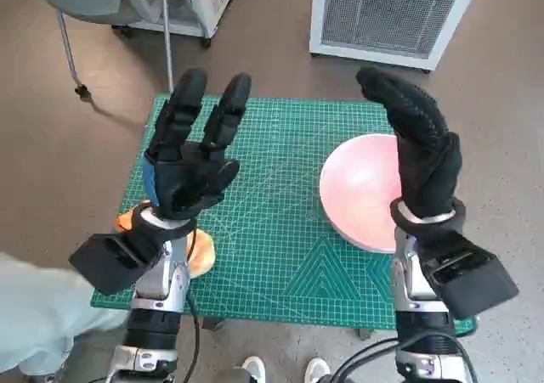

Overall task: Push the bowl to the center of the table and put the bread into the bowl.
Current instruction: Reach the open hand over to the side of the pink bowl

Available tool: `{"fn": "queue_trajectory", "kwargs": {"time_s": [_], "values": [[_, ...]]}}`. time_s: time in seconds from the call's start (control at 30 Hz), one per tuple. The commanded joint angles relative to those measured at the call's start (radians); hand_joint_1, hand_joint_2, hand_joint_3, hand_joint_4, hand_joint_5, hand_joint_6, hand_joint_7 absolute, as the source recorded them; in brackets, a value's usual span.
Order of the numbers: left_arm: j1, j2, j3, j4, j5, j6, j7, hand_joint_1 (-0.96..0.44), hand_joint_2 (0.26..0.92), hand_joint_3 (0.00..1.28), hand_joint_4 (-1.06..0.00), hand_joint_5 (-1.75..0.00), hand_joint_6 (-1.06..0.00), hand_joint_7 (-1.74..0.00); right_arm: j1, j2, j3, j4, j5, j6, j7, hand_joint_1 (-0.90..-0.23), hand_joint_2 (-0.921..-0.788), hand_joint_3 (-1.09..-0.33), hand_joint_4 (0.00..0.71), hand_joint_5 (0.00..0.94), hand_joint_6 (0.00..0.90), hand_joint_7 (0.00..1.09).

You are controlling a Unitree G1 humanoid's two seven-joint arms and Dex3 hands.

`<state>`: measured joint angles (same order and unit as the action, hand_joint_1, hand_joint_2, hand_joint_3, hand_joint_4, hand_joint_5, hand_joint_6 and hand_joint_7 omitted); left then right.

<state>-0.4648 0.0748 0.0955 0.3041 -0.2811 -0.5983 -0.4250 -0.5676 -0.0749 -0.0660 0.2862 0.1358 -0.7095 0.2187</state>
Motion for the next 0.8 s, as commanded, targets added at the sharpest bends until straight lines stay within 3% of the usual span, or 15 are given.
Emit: {"fn": "queue_trajectory", "kwargs": {"time_s": [0.03,0.8], "values": [[0.008,0.003,-0.003,0.001,0.003,-0.008,-0.005,-0.06,0.921,0.23,-0.36,0.0,-0.5,-0.01,0.027,-0.001,0.002,0.0,0.003,0.015,0.002,-0.512,-0.921,-0.808,0.268,0.024,-0.001,0.68],[0.006,0.004,-0.002,0.002,0.004,-0.004,-0.011,-0.06,0.921,0.23,-0.36,0.0,-0.51,-0.01,0.027,-0.003,-0.005,0.002,0.0,0.016,-0.002,-0.502,-0.921,-0.811,0.274,0.026,-0.001,0.68]]}}
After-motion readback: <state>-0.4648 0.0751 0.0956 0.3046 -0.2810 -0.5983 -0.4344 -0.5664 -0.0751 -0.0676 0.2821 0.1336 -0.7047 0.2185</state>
